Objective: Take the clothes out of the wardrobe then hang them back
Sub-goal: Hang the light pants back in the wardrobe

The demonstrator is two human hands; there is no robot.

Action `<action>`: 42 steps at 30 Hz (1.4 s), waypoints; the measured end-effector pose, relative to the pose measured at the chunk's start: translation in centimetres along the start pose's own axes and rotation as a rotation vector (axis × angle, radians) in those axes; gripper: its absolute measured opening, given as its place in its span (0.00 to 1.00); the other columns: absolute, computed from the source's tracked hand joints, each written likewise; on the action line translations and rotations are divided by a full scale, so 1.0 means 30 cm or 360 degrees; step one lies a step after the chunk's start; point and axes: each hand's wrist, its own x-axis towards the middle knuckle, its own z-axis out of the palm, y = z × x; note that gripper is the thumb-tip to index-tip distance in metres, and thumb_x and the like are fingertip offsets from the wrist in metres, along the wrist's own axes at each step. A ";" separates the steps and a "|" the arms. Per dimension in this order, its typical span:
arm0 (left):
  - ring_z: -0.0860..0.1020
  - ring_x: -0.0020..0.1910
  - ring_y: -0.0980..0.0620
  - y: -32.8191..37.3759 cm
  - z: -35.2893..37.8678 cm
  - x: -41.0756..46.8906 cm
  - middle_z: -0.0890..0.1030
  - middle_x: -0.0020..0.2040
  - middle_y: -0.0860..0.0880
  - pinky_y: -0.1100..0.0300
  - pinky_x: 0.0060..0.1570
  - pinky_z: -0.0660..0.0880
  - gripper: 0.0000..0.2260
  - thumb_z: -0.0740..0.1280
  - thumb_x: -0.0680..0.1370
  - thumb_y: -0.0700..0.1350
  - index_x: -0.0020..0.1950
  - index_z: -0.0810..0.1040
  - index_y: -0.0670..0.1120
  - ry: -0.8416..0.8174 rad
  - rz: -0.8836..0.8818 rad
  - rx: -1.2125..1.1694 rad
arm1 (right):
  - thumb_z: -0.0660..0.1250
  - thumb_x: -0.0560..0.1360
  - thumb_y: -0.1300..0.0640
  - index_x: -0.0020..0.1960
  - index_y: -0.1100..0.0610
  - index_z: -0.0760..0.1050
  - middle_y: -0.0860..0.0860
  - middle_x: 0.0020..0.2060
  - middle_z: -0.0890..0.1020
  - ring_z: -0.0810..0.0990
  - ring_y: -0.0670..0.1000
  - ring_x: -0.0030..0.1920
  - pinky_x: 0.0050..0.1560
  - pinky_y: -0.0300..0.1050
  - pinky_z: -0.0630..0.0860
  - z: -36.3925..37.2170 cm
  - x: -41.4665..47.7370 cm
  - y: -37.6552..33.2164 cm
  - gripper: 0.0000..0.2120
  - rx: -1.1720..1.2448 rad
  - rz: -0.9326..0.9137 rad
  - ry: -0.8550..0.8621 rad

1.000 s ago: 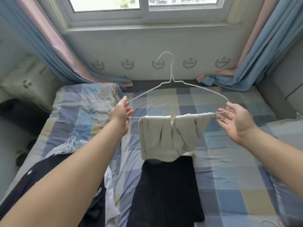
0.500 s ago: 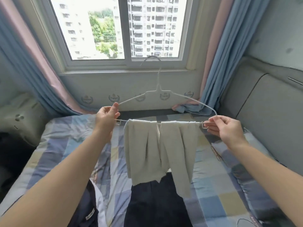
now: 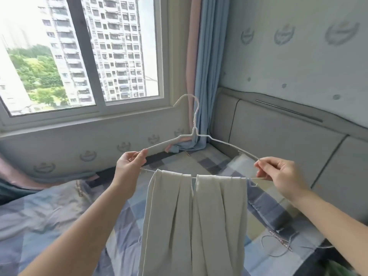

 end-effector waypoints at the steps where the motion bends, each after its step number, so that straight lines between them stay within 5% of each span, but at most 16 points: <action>1: 0.82 0.54 0.50 -0.010 0.027 -0.011 0.82 0.48 0.49 0.54 0.51 0.73 0.11 0.73 0.77 0.52 0.52 0.77 0.46 -0.0059 -0.0005 0.0012 | 0.65 0.80 0.62 0.42 0.58 0.83 0.54 0.30 0.81 0.79 0.51 0.33 0.43 0.48 0.79 -0.029 -0.045 -0.014 0.10 -0.0030 0.0014 -0.0018; 5: 0.80 0.47 0.50 -0.046 0.174 -0.085 0.82 0.49 0.48 0.62 0.41 0.74 0.10 0.73 0.77 0.49 0.51 0.77 0.45 -0.0266 -0.0061 0.0033 | 0.66 0.79 0.63 0.46 0.58 0.83 0.52 0.28 0.78 0.69 0.47 0.25 0.26 0.37 0.68 -0.131 -0.216 -0.068 0.08 -0.0193 0.0086 -0.0173; 11: 0.76 0.40 0.53 -0.072 0.423 -0.258 0.82 0.46 0.48 0.61 0.41 0.73 0.12 0.73 0.77 0.50 0.53 0.79 0.44 -0.0607 -0.0033 0.0164 | 0.62 0.81 0.61 0.55 0.61 0.79 0.59 0.34 0.77 0.62 0.51 0.25 0.25 0.41 0.54 -0.302 -0.439 -0.097 0.08 0.0114 0.0207 -0.0148; 17: 0.75 0.39 0.55 -0.069 0.698 -0.550 0.80 0.42 0.51 0.61 0.40 0.71 0.11 0.73 0.77 0.49 0.51 0.79 0.43 -0.1045 -0.0006 0.0217 | 0.54 0.77 0.44 0.63 0.57 0.76 0.61 0.42 0.80 0.66 0.52 0.26 0.25 0.42 0.58 -0.521 -0.650 -0.117 0.24 0.0424 0.0243 -0.0144; 20: 0.75 0.29 0.59 -0.067 0.822 -0.751 0.78 0.40 0.50 0.67 0.30 0.71 0.09 0.72 0.78 0.47 0.50 0.78 0.42 -0.1243 0.0018 0.0262 | 0.54 0.77 0.41 0.66 0.59 0.73 0.65 0.46 0.81 0.71 0.55 0.28 0.27 0.42 0.64 -0.653 -0.776 -0.139 0.28 0.0500 0.0298 -0.0091; 23: 0.76 0.37 0.53 -0.076 0.932 -0.943 0.80 0.45 0.47 0.65 0.34 0.73 0.10 0.72 0.78 0.49 0.53 0.78 0.44 -0.1401 0.0048 0.0281 | 0.62 0.72 0.31 0.68 0.57 0.72 0.67 0.47 0.81 0.80 0.62 0.39 0.33 0.47 0.74 -0.805 -0.927 -0.152 0.37 0.0615 0.0382 -0.0046; 25: 0.77 0.40 0.55 -0.078 1.001 -1.077 0.80 0.49 0.49 0.68 0.36 0.73 0.08 0.71 0.79 0.50 0.54 0.77 0.48 -0.1519 0.0066 0.0307 | 0.59 0.71 0.26 0.71 0.55 0.71 0.64 0.46 0.83 0.81 0.66 0.54 0.47 0.57 0.78 -0.907 -1.040 -0.148 0.41 0.0782 0.0409 0.0004; 29: 0.74 0.48 0.63 -0.094 1.131 -1.354 0.75 0.53 0.59 0.67 0.46 0.71 0.16 0.68 0.80 0.53 0.65 0.71 0.52 -0.1753 0.0095 0.0378 | 0.46 0.72 0.23 0.77 0.46 0.61 0.64 0.57 0.82 0.70 0.65 0.70 0.71 0.70 0.58 -1.092 -1.271 -0.125 0.42 0.1057 0.0409 0.0046; 32: 0.73 0.61 0.58 -0.115 1.212 -1.555 0.74 0.64 0.58 0.59 0.62 0.68 0.23 0.65 0.80 0.57 0.74 0.67 0.53 -0.1977 -0.0030 0.0419 | 0.46 0.69 0.20 0.78 0.40 0.55 0.63 0.69 0.73 0.65 0.60 0.75 0.74 0.70 0.47 -1.219 -1.442 -0.099 0.42 0.1148 0.0456 0.0111; 35: 0.68 0.71 0.52 -0.130 1.292 -1.750 0.71 0.71 0.55 0.50 0.69 0.66 0.23 0.62 0.79 0.62 0.72 0.69 0.56 -0.2225 -0.0183 0.0451 | 0.49 0.68 0.19 0.79 0.39 0.52 0.59 0.74 0.67 0.62 0.55 0.76 0.74 0.69 0.48 -1.331 -1.618 -0.075 0.45 0.1257 0.0490 0.0218; 42: 0.77 0.65 0.49 -0.146 1.486 -2.180 0.78 0.68 0.54 0.44 0.70 0.69 0.35 0.58 0.69 0.73 0.70 0.74 0.57 -0.2979 -0.0337 0.0762 | 0.61 0.58 0.17 0.73 0.37 0.65 0.53 0.74 0.69 0.59 0.48 0.76 0.75 0.67 0.42 -1.537 -2.000 -0.085 0.47 0.1098 0.0514 0.0735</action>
